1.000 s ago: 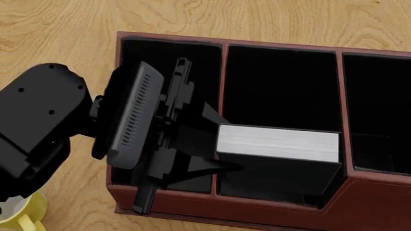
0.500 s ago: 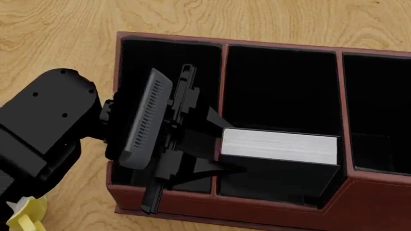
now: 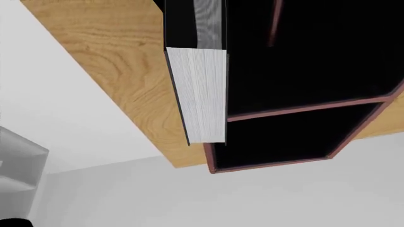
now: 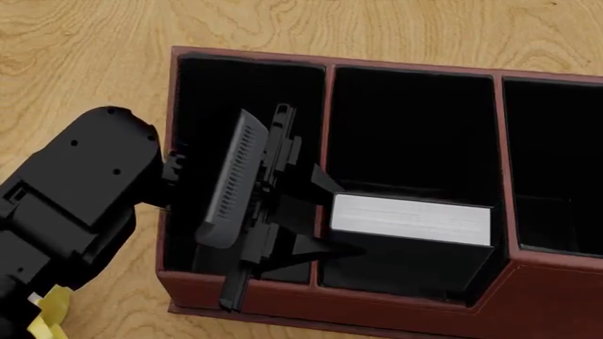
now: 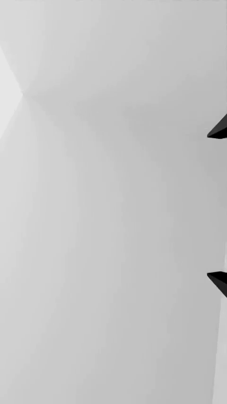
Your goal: Pick up the book and place it in the back compartment of the caddy.
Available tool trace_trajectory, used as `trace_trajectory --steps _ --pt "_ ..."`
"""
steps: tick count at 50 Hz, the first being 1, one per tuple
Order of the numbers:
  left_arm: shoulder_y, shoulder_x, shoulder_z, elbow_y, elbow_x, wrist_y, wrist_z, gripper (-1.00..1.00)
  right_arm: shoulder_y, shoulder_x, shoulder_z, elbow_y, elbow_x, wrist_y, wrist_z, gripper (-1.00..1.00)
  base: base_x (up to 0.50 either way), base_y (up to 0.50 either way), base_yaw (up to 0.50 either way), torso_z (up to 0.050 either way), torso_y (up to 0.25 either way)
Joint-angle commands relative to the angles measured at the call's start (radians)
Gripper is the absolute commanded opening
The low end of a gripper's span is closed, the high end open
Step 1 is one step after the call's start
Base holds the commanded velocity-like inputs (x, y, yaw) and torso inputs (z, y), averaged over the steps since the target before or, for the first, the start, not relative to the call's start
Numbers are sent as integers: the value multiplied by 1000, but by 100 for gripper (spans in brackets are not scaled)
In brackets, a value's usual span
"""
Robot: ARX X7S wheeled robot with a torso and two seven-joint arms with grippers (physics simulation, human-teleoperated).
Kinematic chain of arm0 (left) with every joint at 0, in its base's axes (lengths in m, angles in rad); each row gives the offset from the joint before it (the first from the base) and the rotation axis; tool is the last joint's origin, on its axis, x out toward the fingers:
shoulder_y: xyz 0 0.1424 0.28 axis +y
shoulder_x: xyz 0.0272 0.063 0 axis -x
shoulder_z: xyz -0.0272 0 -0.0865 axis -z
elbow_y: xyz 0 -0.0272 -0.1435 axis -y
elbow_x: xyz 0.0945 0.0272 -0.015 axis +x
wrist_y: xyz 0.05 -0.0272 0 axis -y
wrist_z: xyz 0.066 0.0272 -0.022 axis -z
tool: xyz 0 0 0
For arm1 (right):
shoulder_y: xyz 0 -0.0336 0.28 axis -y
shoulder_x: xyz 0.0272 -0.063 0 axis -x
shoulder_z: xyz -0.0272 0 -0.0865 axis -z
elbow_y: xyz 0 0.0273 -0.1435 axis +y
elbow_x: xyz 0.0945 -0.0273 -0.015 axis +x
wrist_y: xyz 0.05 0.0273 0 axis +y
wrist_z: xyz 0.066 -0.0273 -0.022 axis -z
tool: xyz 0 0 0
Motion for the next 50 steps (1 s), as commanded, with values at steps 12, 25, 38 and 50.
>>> trace_trajectory --steps 12,25,38,50 --pt "-57 96 0 -277 -56 162 44 -100 -12 -11 -14 16 -26 -11 -9 100 0 0 0 0 1" --pt "-127 98 411 -400 -439 315 -7 -100 -22 -22 -24 31 -51 -20 -17 100 0 0 0 0 1" --pt "-153 98 605 -435 -613 393 -42 -100 -16 -27 -46 41 -61 -27 -20 100 0 0 0 1 2" --pt "-159 98 651 -430 -655 410 -55 -100 -16 -27 -50 45 -68 -28 -22 100 0 0 0 0 2"
